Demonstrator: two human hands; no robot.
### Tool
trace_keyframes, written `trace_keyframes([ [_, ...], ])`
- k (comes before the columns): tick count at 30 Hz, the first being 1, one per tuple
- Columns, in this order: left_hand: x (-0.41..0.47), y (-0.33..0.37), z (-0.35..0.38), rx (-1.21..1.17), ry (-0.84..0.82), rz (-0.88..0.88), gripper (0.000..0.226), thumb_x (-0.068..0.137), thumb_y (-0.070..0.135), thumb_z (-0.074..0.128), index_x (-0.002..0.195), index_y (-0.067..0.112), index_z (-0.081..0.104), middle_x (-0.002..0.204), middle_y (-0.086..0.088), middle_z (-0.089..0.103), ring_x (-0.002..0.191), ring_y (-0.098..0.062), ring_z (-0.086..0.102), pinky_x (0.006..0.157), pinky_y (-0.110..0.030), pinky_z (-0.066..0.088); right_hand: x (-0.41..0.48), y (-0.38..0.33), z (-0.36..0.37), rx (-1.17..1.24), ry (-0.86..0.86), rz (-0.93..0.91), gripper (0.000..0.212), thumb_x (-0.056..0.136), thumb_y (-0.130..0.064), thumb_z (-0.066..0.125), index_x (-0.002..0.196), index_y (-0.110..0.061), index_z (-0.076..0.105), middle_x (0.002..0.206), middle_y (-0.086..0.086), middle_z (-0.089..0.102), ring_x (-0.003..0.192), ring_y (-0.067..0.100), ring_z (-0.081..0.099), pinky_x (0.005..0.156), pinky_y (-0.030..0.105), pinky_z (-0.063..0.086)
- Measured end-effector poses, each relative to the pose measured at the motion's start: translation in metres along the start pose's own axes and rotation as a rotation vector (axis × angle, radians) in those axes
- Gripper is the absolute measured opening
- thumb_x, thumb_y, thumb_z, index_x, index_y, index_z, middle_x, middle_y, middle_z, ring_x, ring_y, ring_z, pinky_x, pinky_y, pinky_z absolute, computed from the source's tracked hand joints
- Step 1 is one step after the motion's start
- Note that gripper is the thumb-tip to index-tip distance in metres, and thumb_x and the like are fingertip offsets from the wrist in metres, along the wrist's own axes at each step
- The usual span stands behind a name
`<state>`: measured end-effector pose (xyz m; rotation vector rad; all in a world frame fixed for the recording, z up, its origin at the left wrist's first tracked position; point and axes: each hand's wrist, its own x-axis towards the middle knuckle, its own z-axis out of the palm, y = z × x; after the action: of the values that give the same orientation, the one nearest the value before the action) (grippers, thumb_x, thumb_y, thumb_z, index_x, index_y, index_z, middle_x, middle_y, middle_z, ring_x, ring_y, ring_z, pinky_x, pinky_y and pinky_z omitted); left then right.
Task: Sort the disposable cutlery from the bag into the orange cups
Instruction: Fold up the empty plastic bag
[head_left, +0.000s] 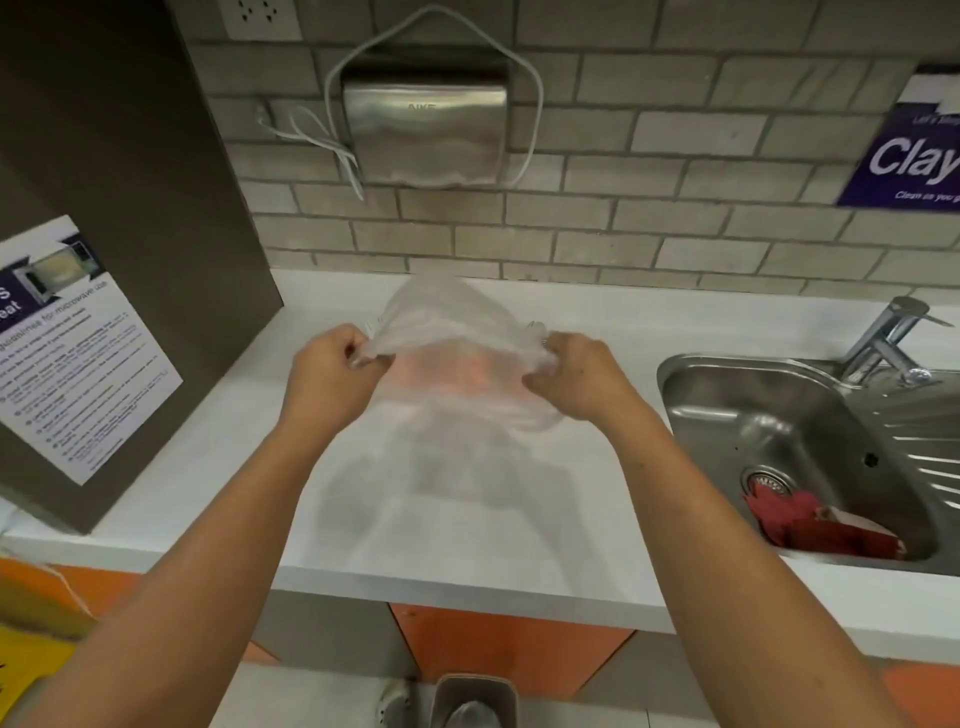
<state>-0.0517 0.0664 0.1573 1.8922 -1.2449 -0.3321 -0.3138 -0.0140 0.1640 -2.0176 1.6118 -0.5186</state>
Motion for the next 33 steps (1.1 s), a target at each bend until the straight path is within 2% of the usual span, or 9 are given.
trace_keyframes([
  [5, -0.007, -0.010, 0.006, -0.196, -0.207, -0.267, 0.028, 0.091, 0.027, 0.075, 0.080, 0.007, 0.059, 0.072, -0.007, 0.056, 0.068, -0.024, 0.051, 0.058, -0.030, 0.037, -0.011, 0.018, -0.002, 0.369, -0.187, 0.171, 0.017, 0.090, -0.013, 0.062, 0.103, -0.022, 0.056, 0.092, 0.003, 0.059, 0.069, 0.018, 0.058, 0.061, 0.033, 0.055],
  [9, 0.003, 0.051, -0.036, -0.633, 0.202, 0.076, 0.017, 0.089, 0.021, 0.069, 0.078, 0.024, 0.057, 0.070, 0.002, 0.052, 0.062, -0.012, 0.046, 0.055, -0.030, 0.036, -0.017, -0.016, -0.051, 0.729, 0.537, -0.309, 0.045, 0.084, 0.009, 0.046, 0.105, -0.029, 0.056, 0.083, -0.001, 0.050, 0.064, 0.012, 0.047, 0.057, 0.025, 0.042],
  [13, 0.007, 0.071, -0.053, -0.374, 0.655, 0.539, 0.024, 0.093, 0.014, 0.062, 0.074, 0.015, 0.047, 0.070, 0.005, 0.044, 0.065, -0.006, 0.040, 0.060, -0.027, 0.034, -0.019, -0.025, -0.070, 0.638, 0.992, -0.589, 0.044, 0.079, 0.011, 0.047, 0.107, -0.023, 0.054, 0.086, 0.007, 0.048, 0.074, 0.017, 0.045, 0.060, 0.023, 0.037],
  [15, 0.026, 0.034, -0.029, 0.004, 0.415, 0.410, 0.015, 0.087, 0.012, 0.066, 0.079, 0.005, 0.056, 0.074, -0.009, 0.058, 0.071, -0.023, 0.056, 0.062, -0.037, 0.041, -0.010, -0.002, -0.048, 0.383, 0.776, -0.399, 0.040, 0.078, 0.008, 0.049, 0.105, -0.020, 0.056, 0.086, 0.004, 0.058, 0.077, 0.021, 0.053, 0.062, 0.023, 0.041],
  [19, -0.002, -0.048, 0.022, 0.659, -0.757, -0.122, 0.043, 0.088, 0.046, 0.079, 0.105, 0.007, 0.071, 0.104, -0.011, 0.074, 0.090, -0.026, 0.067, 0.065, -0.028, 0.044, -0.017, 0.061, 0.007, -0.454, -0.443, 0.074, 0.024, 0.091, -0.017, 0.064, 0.114, -0.010, 0.064, 0.105, 0.012, 0.067, 0.069, 0.024, 0.064, 0.053, 0.025, 0.046],
  [21, -0.019, -0.065, 0.029, 0.474, -0.717, -0.219, 0.039, 0.082, 0.042, 0.086, 0.102, 0.014, 0.068, 0.100, -0.004, 0.070, 0.086, -0.018, 0.064, 0.064, -0.026, 0.045, -0.022, 0.073, 0.016, -0.296, -0.415, 0.163, 0.017, 0.089, -0.016, 0.066, 0.105, -0.015, 0.066, 0.096, 0.009, 0.066, 0.054, 0.020, 0.055, 0.041, 0.022, 0.040],
  [25, -0.003, -0.038, 0.015, -0.132, -0.331, -0.228, 0.024, 0.084, 0.030, 0.085, 0.085, 0.017, 0.065, 0.077, -0.002, 0.063, 0.068, -0.018, 0.053, 0.056, -0.027, 0.037, -0.010, 0.057, -0.004, 0.282, 0.217, 0.165, 0.027, 0.086, -0.002, 0.059, 0.108, -0.015, 0.065, 0.071, 0.003, 0.058, 0.044, 0.019, 0.060, 0.037, 0.024, 0.047],
  [29, 0.007, -0.014, 0.000, -0.049, 0.171, 0.114, 0.020, 0.085, 0.012, 0.071, 0.072, 0.010, 0.056, 0.064, -0.005, 0.054, 0.061, -0.022, 0.046, 0.055, -0.032, 0.035, -0.014, 0.028, -0.028, 0.477, 0.585, -0.127, 0.022, 0.092, -0.004, 0.062, 0.110, -0.016, 0.057, 0.071, 0.014, 0.054, 0.060, 0.026, 0.060, 0.043, 0.031, 0.051],
  [33, 0.007, -0.053, 0.011, 0.499, -0.507, 0.142, 0.044, 0.083, 0.032, 0.082, 0.061, 0.015, 0.048, 0.060, 0.001, 0.050, 0.062, -0.022, 0.049, 0.056, -0.031, 0.033, -0.015, 0.046, -0.004, -0.269, -0.169, 0.075, 0.021, 0.086, -0.011, 0.069, 0.100, -0.015, 0.054, 0.077, 0.009, 0.059, 0.063, 0.027, 0.062, 0.061, 0.041, 0.062],
])
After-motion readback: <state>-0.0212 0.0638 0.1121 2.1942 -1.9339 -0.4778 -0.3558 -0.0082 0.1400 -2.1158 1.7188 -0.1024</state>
